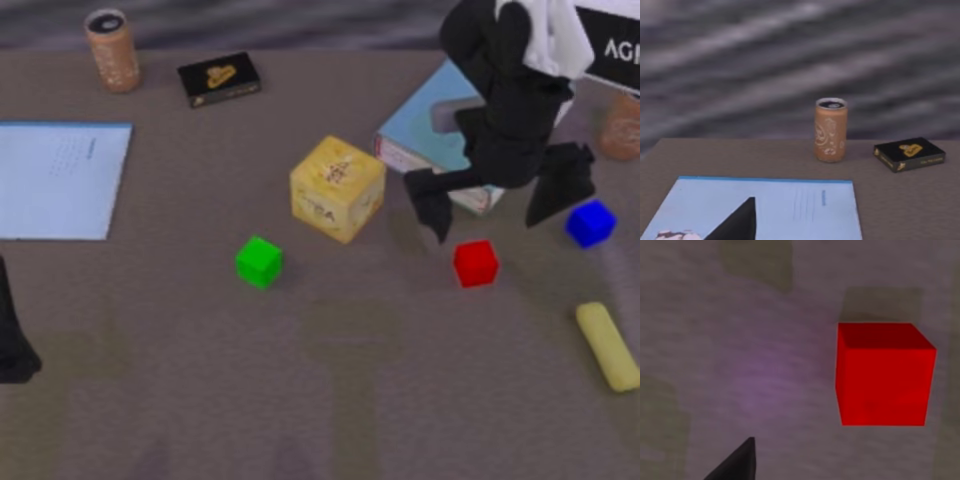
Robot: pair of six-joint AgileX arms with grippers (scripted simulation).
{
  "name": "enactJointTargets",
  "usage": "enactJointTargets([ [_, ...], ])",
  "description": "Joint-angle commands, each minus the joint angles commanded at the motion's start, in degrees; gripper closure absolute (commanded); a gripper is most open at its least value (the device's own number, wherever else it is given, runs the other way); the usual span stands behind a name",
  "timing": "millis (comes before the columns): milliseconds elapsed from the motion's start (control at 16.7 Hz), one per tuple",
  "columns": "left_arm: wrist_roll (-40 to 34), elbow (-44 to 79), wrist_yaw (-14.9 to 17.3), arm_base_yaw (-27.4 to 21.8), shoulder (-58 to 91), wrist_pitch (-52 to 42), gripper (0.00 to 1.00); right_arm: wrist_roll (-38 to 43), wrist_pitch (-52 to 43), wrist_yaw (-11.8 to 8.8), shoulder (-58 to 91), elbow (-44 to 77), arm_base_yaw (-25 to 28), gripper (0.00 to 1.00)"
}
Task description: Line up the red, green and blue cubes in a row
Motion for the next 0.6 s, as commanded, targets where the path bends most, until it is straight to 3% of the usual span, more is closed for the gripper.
enactJointTargets([
  [360,0.0,0.0,0.0,0.0,0.0,0.0,0.00,-0.1,1.1,0.0,0.3,-0.8,-0.2,0.00],
  [600,0.0,0.0,0.0,0.0,0.0,0.0,0.00,0.0,8.9,0.0,3.4,-5.3,-0.1,0.00],
])
